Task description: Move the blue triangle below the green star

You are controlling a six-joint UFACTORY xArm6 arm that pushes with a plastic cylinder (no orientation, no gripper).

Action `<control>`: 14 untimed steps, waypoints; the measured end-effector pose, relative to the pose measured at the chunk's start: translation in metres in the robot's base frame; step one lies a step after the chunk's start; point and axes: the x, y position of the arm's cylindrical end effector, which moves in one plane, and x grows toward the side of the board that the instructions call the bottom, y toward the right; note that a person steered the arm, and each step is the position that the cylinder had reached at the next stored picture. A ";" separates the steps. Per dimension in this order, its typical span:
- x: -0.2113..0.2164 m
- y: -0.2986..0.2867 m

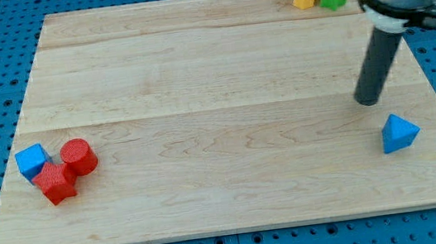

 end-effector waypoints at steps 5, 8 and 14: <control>0.036 0.026; 0.056 -0.024; -0.087 -0.188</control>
